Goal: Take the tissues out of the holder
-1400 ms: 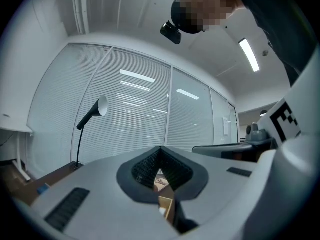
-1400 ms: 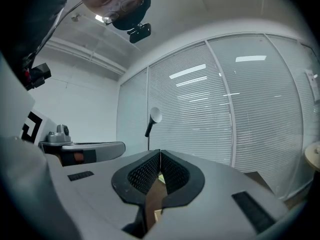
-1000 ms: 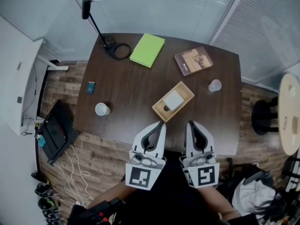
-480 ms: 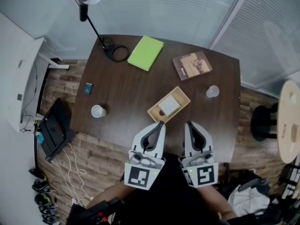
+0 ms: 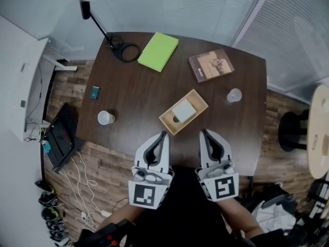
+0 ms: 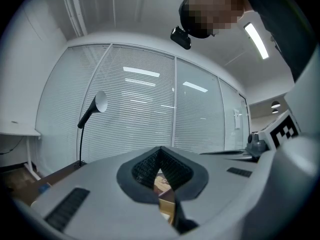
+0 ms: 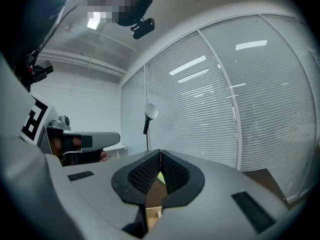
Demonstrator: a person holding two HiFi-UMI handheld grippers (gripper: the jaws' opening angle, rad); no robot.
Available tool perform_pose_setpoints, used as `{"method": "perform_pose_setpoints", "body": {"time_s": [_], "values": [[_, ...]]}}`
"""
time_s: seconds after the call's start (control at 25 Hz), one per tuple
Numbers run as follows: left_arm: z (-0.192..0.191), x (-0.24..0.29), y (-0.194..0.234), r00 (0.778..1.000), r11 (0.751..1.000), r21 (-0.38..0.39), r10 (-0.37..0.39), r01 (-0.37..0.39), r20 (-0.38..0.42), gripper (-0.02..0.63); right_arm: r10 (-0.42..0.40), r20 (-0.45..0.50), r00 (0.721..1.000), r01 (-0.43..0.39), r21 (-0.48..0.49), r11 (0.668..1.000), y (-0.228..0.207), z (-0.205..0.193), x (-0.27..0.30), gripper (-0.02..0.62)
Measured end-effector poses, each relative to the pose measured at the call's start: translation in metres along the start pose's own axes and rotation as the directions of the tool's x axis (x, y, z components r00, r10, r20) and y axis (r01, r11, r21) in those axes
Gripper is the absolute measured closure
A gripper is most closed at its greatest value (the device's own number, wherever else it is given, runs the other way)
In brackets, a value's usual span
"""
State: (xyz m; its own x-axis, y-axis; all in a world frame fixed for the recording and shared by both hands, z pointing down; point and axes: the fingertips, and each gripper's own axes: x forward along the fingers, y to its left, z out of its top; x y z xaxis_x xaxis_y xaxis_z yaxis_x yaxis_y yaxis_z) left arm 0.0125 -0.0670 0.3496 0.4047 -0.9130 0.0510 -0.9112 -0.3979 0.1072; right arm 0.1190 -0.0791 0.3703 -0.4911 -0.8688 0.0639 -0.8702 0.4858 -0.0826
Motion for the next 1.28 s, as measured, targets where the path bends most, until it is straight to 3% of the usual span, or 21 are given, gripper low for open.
{"method": "perform_pose_setpoints", "body": {"time_s": [0.16,0.4,0.64,1.0,1.28], "values": [[0.000,-0.001,0.013,1.000,1.000,-0.014,0.006,-0.006,0.004,0.607,-0.014,0.005,1.000,0.014,-0.012,1.000,0.008,0.006,-0.001,0.584],[-0.005,0.003,0.024,0.999,0.998,-0.050,-0.045,0.045,0.003,0.607,-0.062,-0.020,0.998,0.062,0.000,0.998,0.018,0.004,0.004,0.584],[-0.002,0.009,0.039,0.996,0.994,-0.059,-0.088,0.089,0.020,0.607,-0.032,0.004,0.999,0.032,0.027,0.999,0.032,0.012,0.024,0.584],[-0.012,0.028,0.058,0.985,0.980,-0.105,-0.170,0.168,-0.010,0.607,-0.161,-0.043,0.986,0.162,0.003,0.987,0.026,0.013,0.038,0.584],[-0.055,0.048,0.068,0.957,0.959,-0.158,-0.257,0.235,-0.133,0.607,-0.284,-0.049,0.957,0.284,-0.016,0.959,0.017,0.012,0.043,0.584]]}}
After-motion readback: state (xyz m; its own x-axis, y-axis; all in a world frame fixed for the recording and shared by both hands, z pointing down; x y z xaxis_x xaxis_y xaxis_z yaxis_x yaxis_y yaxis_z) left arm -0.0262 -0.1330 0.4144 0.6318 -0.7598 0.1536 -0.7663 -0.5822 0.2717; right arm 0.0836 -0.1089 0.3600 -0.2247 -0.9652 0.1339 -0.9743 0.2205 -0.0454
